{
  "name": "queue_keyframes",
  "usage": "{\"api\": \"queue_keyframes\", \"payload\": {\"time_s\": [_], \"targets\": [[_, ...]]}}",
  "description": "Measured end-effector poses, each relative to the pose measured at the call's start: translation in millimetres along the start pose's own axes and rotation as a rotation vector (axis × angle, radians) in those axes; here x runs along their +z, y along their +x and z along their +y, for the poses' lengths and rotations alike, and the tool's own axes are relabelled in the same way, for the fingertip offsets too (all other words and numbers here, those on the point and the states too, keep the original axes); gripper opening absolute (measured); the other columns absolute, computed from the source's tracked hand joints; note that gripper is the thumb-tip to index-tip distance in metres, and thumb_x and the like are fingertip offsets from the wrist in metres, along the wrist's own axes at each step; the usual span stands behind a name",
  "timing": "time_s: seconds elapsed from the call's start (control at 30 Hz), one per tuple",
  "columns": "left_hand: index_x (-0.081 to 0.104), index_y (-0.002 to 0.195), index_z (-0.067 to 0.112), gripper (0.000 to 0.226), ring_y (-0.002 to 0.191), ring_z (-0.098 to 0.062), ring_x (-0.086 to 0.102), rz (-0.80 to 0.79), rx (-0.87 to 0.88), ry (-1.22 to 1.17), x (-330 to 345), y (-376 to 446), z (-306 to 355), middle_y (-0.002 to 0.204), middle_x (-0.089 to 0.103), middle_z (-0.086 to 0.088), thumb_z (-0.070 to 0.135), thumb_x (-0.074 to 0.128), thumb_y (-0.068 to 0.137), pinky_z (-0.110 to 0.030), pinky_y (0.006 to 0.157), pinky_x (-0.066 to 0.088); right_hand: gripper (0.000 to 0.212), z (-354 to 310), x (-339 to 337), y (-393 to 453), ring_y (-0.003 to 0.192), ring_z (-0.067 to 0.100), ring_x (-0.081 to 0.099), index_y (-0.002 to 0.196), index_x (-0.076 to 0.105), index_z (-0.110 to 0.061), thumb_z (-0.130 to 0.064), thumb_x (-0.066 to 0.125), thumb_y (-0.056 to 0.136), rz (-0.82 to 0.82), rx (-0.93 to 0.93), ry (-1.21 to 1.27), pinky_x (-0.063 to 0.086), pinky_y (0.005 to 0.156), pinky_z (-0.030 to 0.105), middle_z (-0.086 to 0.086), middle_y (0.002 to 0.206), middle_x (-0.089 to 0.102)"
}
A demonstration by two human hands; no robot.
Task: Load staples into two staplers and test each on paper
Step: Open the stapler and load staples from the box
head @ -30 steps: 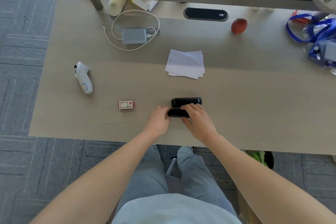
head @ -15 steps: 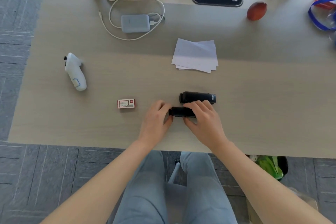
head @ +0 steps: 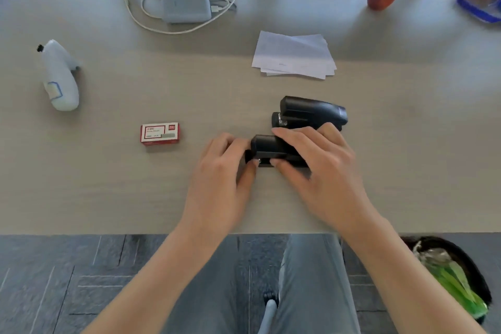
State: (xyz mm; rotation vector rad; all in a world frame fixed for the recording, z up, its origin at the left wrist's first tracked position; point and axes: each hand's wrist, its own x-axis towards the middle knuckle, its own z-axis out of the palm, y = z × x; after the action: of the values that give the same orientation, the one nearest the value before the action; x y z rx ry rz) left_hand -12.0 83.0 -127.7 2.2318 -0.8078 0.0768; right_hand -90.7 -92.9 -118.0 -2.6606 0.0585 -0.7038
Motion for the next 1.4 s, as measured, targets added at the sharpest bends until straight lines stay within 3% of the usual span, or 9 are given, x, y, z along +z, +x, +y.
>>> {"api": "queue_keyframes", "payload": {"time_s": [0.2,0.43,0.67,0.77,1.03,1.2,1.3,1.4], "targets": [[0.064,0.104,0.015,0.014,0.094,-0.026,0.053,0.095,0.060,0.104,2.9,-16.1,-9.1,0.101,0.061,-0.001,0.018,0.064,0.090,-0.044,0.080,0.048,0.042,-14.3,18.1,-19.4,0.090,0.017,0.041,0.131,0.069,-0.016,-0.030,0.074,0.092,0.119,0.028,-0.046,0.033,0.083,0.021,-0.006,0.111,0.074],[0.065,0.115,0.017,0.021,0.097,-0.023,0.054,0.126,0.048,0.095,-1.9,-20.3,-2.2,0.106,0.063,-0.001,0.020,0.061,0.095,-0.037,0.081,0.046,0.040,-25.4,11.7,-17.7,0.094,0.017,0.040,0.133,0.064,-0.017,-0.030,0.070,0.095,0.042,0.064,-0.089,0.043,0.086,0.036,-0.001,0.123,0.072],[0.063,0.113,0.020,0.020,0.099,-0.025,0.056,0.104,0.043,0.117,-1.5,-19.4,-4.4,0.106,0.063,-0.001,0.022,0.061,0.093,-0.045,0.087,0.048,0.037,-28.9,10.4,-18.9,0.093,0.017,0.037,0.131,0.061,-0.015,-0.029,0.067,0.098,0.038,0.024,-0.149,0.036,0.080,0.032,0.002,0.122,0.071],[0.063,0.109,0.022,0.016,0.099,-0.025,0.056,0.108,0.032,0.114,-1.3,-19.2,-3.7,0.105,0.063,-0.001,0.023,0.062,0.093,-0.044,0.087,0.047,0.038,-27.4,10.7,-18.8,0.095,0.022,0.044,0.132,0.060,-0.013,-0.030,0.065,0.099,0.077,0.034,-0.118,0.036,0.080,0.032,0.004,0.123,0.071],[0.064,0.112,0.019,0.018,0.103,-0.026,0.056,0.100,-0.011,0.102,-2.6,-18.3,-2.5,0.110,0.065,-0.003,0.021,0.061,0.094,-0.041,0.088,0.047,0.031,-24.2,8.8,-18.2,0.104,0.024,0.059,0.129,0.056,-0.016,-0.033,0.056,0.103,0.261,0.281,0.267,0.043,0.086,0.035,0.003,0.117,0.069],[0.065,0.109,0.018,0.017,0.097,-0.024,0.056,0.095,-0.028,0.088,-2.6,-17.4,-1.4,0.106,0.063,-0.003,0.020,0.062,0.093,-0.039,0.083,0.047,0.016,-25.3,-2.8,-25.0,0.077,0.008,0.065,0.118,0.057,-0.019,-0.028,0.047,0.109,0.393,0.513,0.581,0.054,0.070,0.032,-0.008,0.103,0.072],[0.064,0.109,0.017,0.017,0.096,-0.025,0.059,0.108,-0.040,0.069,-2.9,-17.0,-1.9,0.106,0.064,-0.004,0.020,0.062,0.093,-0.039,0.080,0.050,0.018,-20.1,-14.5,-27.1,0.074,0.014,0.065,0.109,0.060,-0.021,-0.022,0.043,0.111,0.426,0.754,0.945,0.061,0.065,0.026,0.005,0.101,0.071],[0.064,0.111,0.015,0.018,0.095,-0.025,0.060,0.113,-0.040,0.077,-2.1,-17.9,-1.7,0.107,0.064,-0.005,0.020,0.063,0.093,-0.037,0.077,0.049,0.032,-13.1,-26.1,-29.4,0.062,0.020,0.069,0.110,0.065,-0.004,-0.028,0.044,0.111,0.332,1.000,1.120,0.063,0.059,0.030,0.019,0.092,0.073]]}}
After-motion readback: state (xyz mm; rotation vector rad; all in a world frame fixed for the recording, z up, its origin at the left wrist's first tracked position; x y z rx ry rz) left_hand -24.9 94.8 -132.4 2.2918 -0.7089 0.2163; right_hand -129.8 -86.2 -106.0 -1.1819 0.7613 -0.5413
